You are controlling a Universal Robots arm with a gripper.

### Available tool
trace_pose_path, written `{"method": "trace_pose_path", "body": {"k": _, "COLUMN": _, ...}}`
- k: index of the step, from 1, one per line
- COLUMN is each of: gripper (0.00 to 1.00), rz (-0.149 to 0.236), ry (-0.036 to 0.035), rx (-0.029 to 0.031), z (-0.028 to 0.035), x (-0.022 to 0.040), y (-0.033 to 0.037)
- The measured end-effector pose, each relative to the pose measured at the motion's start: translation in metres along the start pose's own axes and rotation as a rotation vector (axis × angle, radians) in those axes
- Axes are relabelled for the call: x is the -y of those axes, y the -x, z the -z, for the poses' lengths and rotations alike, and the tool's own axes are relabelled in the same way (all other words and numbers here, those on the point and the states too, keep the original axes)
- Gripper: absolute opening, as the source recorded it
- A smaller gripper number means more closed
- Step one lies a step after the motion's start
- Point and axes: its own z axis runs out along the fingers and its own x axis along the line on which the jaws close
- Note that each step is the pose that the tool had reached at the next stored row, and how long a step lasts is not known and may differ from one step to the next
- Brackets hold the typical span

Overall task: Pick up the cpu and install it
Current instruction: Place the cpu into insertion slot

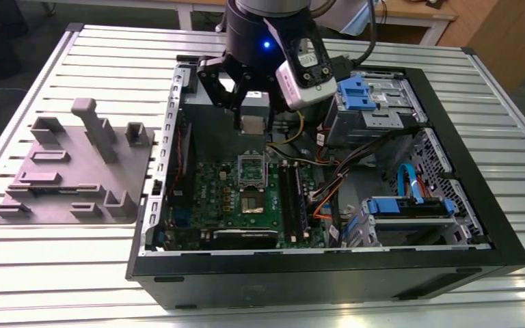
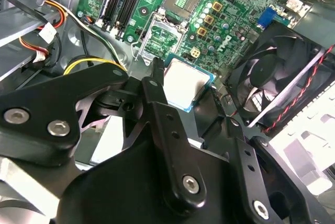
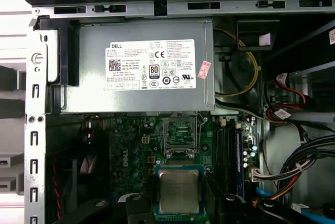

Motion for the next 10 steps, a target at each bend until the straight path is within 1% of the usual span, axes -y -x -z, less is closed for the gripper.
{"method": "trace_pose_path", "body": {"k": 4, "gripper": 0.47, "rz": 0.019, "ry": -0.0004, "rx": -0.0007, "z": -0.0034, "x": 0.0006, "y": 0.0002}}
{"method": "trace_pose_path", "body": {"k": 10, "gripper": 0.47, "rz": 0.019, "ry": -0.0006, "rx": 0.0001, "z": -0.0089, "x": 0.0019, "y": 0.0018}}
